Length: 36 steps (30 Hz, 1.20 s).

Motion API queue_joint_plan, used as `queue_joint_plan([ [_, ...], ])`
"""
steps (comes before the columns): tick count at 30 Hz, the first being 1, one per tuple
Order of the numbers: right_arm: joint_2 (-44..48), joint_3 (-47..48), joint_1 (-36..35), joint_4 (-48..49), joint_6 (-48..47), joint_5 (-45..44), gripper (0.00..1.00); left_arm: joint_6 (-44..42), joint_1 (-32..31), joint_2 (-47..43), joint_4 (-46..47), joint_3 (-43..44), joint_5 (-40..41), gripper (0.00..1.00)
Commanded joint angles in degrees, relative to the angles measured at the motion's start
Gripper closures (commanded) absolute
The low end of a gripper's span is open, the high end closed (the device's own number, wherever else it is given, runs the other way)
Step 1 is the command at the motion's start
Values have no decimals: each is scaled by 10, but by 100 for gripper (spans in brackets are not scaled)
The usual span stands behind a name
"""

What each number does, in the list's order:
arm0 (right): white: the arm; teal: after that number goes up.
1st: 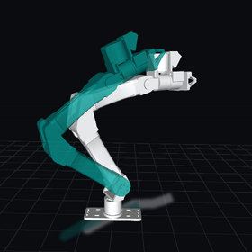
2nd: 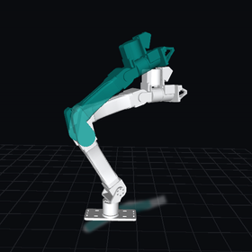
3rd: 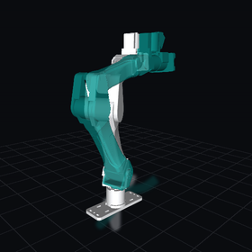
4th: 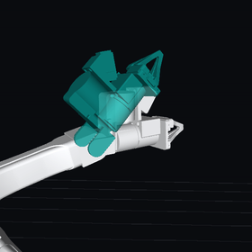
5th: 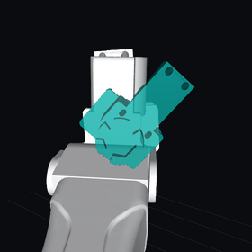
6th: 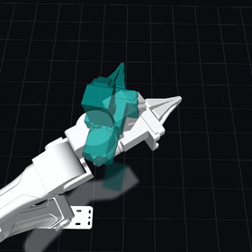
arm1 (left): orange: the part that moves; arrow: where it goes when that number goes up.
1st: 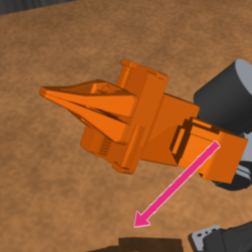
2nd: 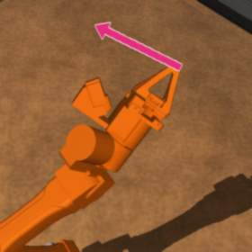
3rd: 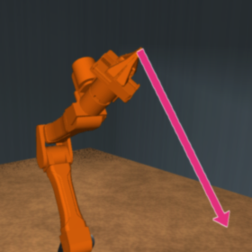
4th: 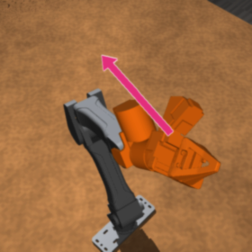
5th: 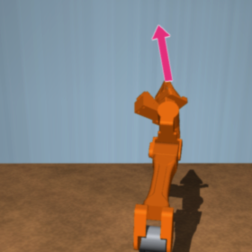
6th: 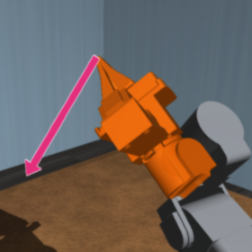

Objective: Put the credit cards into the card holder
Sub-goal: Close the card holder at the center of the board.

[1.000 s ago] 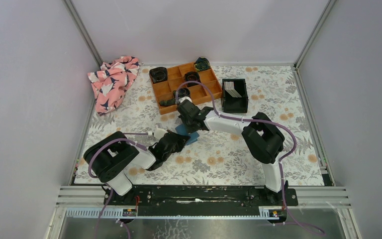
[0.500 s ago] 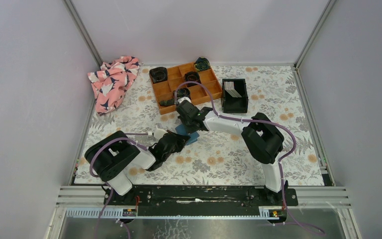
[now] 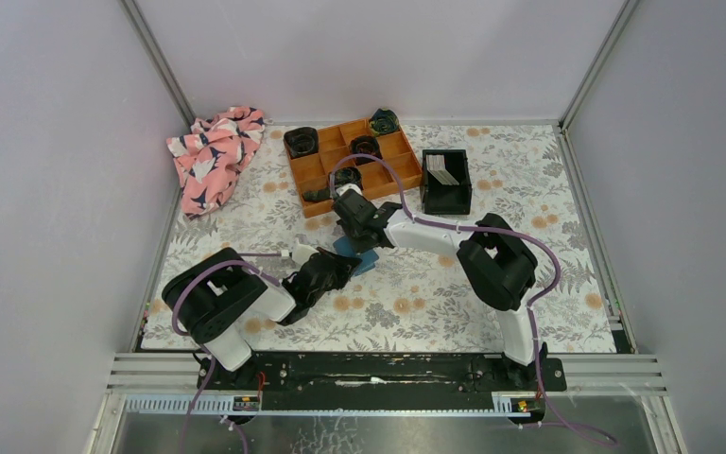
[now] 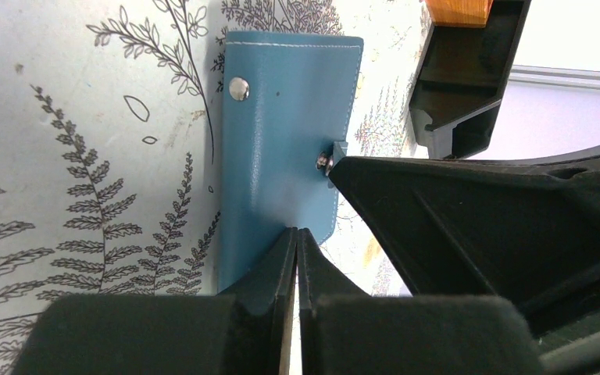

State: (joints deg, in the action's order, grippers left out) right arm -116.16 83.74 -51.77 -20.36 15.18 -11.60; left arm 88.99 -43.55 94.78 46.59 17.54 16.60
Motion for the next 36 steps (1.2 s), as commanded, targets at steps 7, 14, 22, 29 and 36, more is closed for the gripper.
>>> queue_joint_plan([
  [7, -6, 31, -18, 11, 3, 13, 98, -29, 5, 33, -95, -14, -12, 94],
  [14, -10, 32, -19, 9, 4, 16, 99, -31, 6, 31, -98, -12, -13, 95],
  [22, -9, 33, -19, 15, 8, 16, 99, -30, 7, 34, -95, -16, -13, 95],
  [29, -21, 40, -19, 10, 11, 31, 99, -37, 10, 36, -96, -11, -16, 94],
  [36, -31, 39, -19, 8, 12, 34, 99, -34, 12, 49, -80, -17, -20, 94],
])
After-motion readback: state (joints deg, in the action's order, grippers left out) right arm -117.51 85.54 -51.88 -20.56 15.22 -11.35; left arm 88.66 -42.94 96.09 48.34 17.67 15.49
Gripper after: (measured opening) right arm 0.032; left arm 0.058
